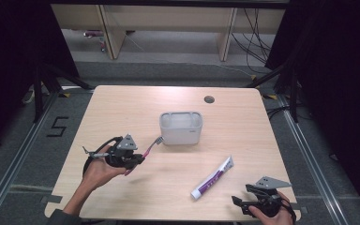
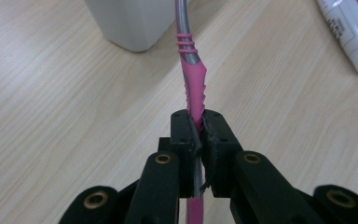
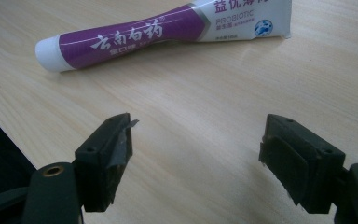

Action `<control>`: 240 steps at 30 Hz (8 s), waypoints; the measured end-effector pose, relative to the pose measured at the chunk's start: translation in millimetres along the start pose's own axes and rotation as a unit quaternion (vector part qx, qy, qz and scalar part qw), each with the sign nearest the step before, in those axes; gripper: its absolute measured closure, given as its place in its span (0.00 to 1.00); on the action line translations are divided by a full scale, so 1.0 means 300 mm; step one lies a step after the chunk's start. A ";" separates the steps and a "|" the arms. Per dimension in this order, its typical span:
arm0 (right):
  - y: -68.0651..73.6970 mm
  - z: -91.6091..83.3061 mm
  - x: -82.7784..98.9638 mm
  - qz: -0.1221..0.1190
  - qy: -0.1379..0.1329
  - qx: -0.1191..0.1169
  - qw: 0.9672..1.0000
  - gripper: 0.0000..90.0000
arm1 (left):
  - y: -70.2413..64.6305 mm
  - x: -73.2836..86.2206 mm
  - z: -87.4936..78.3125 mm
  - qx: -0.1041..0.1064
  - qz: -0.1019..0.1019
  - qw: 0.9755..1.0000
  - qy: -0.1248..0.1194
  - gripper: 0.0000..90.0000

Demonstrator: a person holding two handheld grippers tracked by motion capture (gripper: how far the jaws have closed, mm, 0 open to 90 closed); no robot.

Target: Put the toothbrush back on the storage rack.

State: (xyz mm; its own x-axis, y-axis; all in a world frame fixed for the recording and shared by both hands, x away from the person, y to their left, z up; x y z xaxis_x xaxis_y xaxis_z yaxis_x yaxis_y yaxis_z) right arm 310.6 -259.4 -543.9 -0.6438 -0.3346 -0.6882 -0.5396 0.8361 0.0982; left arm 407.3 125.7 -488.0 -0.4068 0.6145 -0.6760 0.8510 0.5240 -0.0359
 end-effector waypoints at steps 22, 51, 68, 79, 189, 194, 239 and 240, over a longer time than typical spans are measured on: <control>0.002 -0.004 -0.001 0.012 0.001 0.003 1.000 0.28 | 0.064 -0.082 -0.060 -0.056 -0.041 0.991 -0.116 0.92; 0.002 -0.003 0.001 0.010 0.000 0.000 1.000 0.28 | 0.132 -0.239 -0.080 -0.087 -0.112 0.959 -0.247 0.93; -0.007 -0.004 -0.001 -0.002 -0.004 0.006 1.000 0.28 | 0.161 -0.339 -0.063 -0.103 -0.130 0.946 -0.278 0.93; -0.009 -0.006 -0.003 -0.004 -0.006 0.007 1.000 0.28 | 0.176 -0.396 -0.051 -0.110 -0.132 0.943 -0.286 0.93; 0.006 -0.001 0.003 -0.011 -0.001 -0.011 1.000 0.28 | 0.249 -0.380 0.211 -0.176 -0.132 0.958 -0.186 0.88; 0.016 -0.002 0.007 0.001 0.007 -0.017 1.000 0.28 | 0.243 -0.380 0.204 -0.175 -0.131 0.957 -0.188 0.86; 0.005 -0.008 -0.006 -0.003 -0.014 -0.009 1.000 0.28 | 0.028 -0.196 -0.021 -0.080 -0.162 0.967 -0.181 0.35; 0.004 -0.008 -0.006 -0.002 -0.014 -0.008 1.000 0.28 | 0.018 -0.187 -0.024 -0.078 -0.160 0.967 -0.181 0.34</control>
State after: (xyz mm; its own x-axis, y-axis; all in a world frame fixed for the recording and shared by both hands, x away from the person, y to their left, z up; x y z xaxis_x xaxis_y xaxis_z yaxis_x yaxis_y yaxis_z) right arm 309.7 -258.7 -540.8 -0.6268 -0.3252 -0.7080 -0.5511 0.8275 0.1077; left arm 432.4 98.3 -445.2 -0.4741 0.1738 -0.8631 0.6284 0.7534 -0.1935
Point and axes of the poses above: each handheld gripper's, and its own axes: z roughly forward along the jaws, x roughly out of its underside, y roughly to its left, the point moved 7 cm from there along z, roughly forward along the jaws, and after that the axes turned 5 degrees about x, right-handed, at the moved point
